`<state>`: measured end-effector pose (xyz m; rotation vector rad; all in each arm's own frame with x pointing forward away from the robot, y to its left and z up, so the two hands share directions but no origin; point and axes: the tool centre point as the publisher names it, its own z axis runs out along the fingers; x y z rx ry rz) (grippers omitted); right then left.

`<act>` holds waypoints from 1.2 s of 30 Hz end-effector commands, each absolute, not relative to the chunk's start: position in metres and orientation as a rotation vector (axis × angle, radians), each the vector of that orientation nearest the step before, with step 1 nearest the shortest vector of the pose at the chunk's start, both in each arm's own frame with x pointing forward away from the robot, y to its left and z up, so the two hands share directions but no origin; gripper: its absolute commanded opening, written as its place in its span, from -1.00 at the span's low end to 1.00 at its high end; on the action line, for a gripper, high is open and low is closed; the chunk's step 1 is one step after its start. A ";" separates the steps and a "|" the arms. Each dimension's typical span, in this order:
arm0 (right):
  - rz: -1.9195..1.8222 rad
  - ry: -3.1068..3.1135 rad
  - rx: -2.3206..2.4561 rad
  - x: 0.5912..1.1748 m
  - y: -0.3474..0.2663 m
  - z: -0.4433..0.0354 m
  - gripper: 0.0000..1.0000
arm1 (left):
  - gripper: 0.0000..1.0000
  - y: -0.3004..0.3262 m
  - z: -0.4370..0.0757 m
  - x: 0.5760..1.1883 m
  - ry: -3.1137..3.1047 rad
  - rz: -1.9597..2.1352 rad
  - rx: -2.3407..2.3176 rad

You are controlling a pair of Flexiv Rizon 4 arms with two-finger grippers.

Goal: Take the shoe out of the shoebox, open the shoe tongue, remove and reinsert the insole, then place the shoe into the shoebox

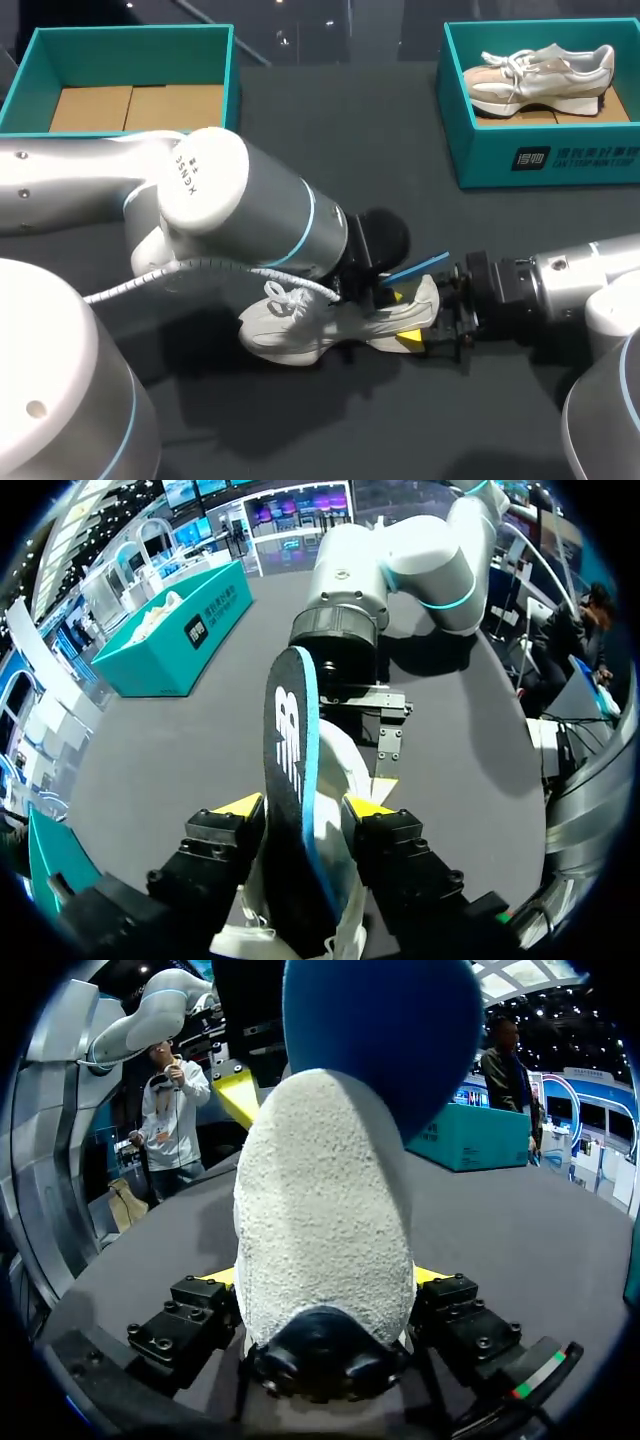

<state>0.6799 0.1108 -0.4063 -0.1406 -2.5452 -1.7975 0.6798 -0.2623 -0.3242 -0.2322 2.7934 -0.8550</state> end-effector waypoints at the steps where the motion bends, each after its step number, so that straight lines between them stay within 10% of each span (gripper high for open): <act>1: -1.793 -2.549 -0.142 0.678 0.112 -0.405 -1.00 | -0.02 -0.271 -0.333 0.681 2.764 -0.854 -0.248; 12: -1.793 -2.549 -0.142 0.678 0.112 -0.405 -1.00 | -0.10 -0.275 -0.343 0.695 2.746 -0.851 -0.273; 16: -1.793 -2.549 -0.142 0.678 0.112 -0.405 -1.00 | -1.00 -0.275 -0.343 0.696 2.752 -0.852 -0.280; 36: -1.793 -2.549 -0.142 0.678 0.112 -0.405 -1.00 | -1.00 -0.295 -0.247 0.661 3.088 -0.774 -0.116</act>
